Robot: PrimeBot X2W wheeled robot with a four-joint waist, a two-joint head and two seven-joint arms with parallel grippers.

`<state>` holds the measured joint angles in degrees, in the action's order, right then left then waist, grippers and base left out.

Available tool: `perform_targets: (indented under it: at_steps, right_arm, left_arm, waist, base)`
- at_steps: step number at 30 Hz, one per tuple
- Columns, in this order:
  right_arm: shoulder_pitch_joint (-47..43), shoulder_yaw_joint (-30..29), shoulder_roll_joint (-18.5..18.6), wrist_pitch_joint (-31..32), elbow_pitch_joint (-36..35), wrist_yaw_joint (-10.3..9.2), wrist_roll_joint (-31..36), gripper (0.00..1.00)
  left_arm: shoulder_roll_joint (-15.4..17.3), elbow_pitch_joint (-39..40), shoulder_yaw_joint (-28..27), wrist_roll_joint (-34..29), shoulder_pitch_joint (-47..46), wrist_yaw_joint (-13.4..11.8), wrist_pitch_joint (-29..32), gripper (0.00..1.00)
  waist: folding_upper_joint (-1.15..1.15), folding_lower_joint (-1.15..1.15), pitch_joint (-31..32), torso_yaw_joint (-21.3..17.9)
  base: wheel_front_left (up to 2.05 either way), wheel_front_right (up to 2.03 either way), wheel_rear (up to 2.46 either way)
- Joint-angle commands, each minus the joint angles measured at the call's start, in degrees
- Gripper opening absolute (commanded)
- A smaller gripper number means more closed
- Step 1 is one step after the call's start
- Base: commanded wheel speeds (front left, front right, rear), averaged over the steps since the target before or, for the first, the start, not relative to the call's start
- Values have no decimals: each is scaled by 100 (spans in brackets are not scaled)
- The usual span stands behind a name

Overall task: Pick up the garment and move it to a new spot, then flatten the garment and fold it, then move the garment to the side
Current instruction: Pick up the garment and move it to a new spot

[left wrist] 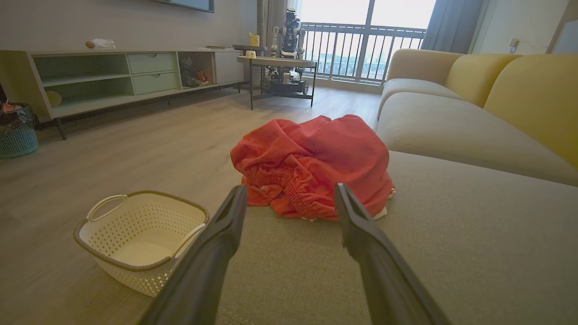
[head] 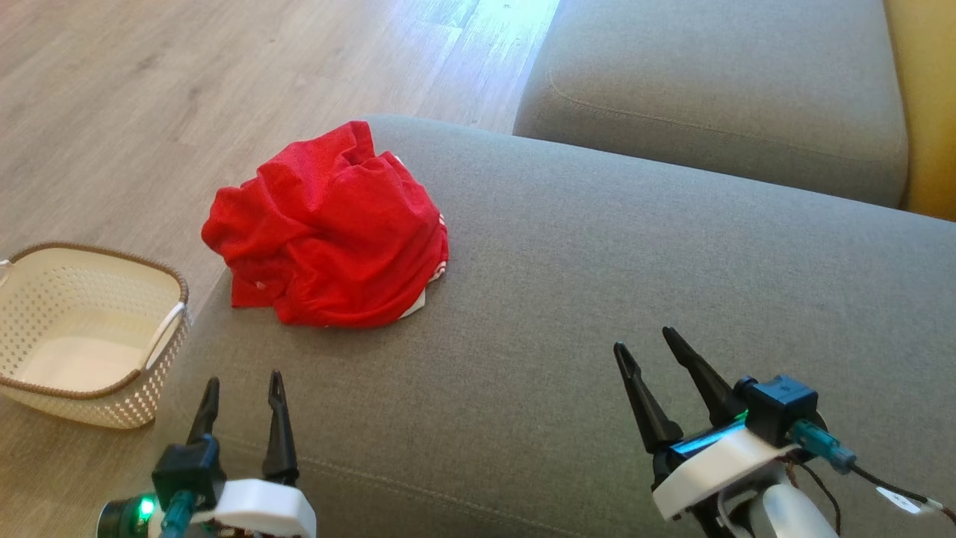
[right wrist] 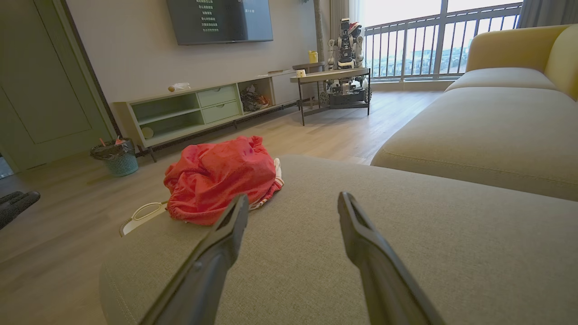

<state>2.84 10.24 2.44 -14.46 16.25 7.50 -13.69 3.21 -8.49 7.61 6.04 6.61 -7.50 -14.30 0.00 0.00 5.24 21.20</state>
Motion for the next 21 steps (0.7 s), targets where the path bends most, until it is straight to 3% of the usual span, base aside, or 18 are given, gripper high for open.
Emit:
perform_targets:
  at_steps: [1, 12, 17, 21]
  right_arm:
    - [180, 139, 43, -54, -149, -1, -44, 100]
    - [284, 93, 43, -54, -218, -1, -15, 100]
    - [501, -72, 43, -54, -379, -1, 176, 100]
    - [703, -181, 43, -53, -528, -1, 337, 100]
  left_arm:
    - [-11, 196, -201, -89, -214, 32, -70, 100]
    - [347, 19, -409, 8, -592, 278, -5, 100]
    - [753, 16, -628, 294, -1370, 598, 609, 100]
    - [1167, -142, -723, 562, -2205, 993, 1342, 100]
  waist:
    - [0, 0, 2, 6]
    - [0, 0, -298, -251]
    - [0, 0, -788, -473]
    - [0, 0, -1187, -667]
  base:
    - [0, 0, 0]
    - [0, 0, 0]
    - [0, 0, 0]
    - [0, 0, 0]
